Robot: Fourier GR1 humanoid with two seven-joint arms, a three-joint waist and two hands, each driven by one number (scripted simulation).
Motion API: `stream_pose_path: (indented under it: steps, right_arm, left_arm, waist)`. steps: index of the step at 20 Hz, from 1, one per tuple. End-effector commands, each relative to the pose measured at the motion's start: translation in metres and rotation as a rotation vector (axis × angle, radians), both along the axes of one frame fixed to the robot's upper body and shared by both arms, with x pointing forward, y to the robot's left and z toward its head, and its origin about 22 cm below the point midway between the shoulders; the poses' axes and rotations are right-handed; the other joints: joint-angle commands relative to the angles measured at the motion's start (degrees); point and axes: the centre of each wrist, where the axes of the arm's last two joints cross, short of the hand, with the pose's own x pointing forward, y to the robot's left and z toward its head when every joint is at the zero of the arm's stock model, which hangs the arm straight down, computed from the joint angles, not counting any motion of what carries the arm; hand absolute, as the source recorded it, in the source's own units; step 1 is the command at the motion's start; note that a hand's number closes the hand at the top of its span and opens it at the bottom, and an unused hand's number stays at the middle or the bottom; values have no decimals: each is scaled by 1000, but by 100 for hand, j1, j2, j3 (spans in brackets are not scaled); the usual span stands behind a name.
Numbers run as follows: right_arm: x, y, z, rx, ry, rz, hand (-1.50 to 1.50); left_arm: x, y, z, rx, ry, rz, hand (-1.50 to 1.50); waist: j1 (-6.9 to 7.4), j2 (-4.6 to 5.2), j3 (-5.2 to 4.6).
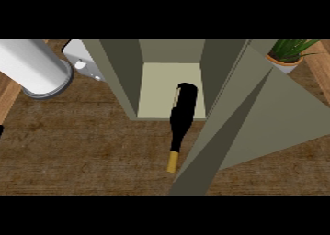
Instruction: Pick up the wine, place it into the cabinet and close the cabinet
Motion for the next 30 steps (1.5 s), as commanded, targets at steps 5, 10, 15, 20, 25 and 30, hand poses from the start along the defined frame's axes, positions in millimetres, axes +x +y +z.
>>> stream_pose_path:
  steps: [5,10,15,20,25,30]
  right_arm:
    - [-19,41,7,29,-127,113,150]
    - [1,59,9,12,-166,53,150]
    - [16,69,15,11,-154,48,150]
    - [38,74,35,38,-135,41,150]
    - [81,94,55,47,-150,15,150]
    - [118,130,85,32,-194,-42,150]
  left_arm:
    - [6,19,5,-17,13,-15,-150]
    - [12,6,14,-45,4,-54,-150]
    - [12,-1,7,-59,11,-79,-150]
    - [13,1,9,-67,6,-84,-150]
    - [26,-7,17,-83,21,-63,-150]
    - [34,12,10,-79,-5,-50,-150]
  waist:
    - [25,10,-3]
    - [81,32,-6]
    - [142,54,-2]
    - [296,76,-14]
    - [235,106,4]
    - [273,92,-3]
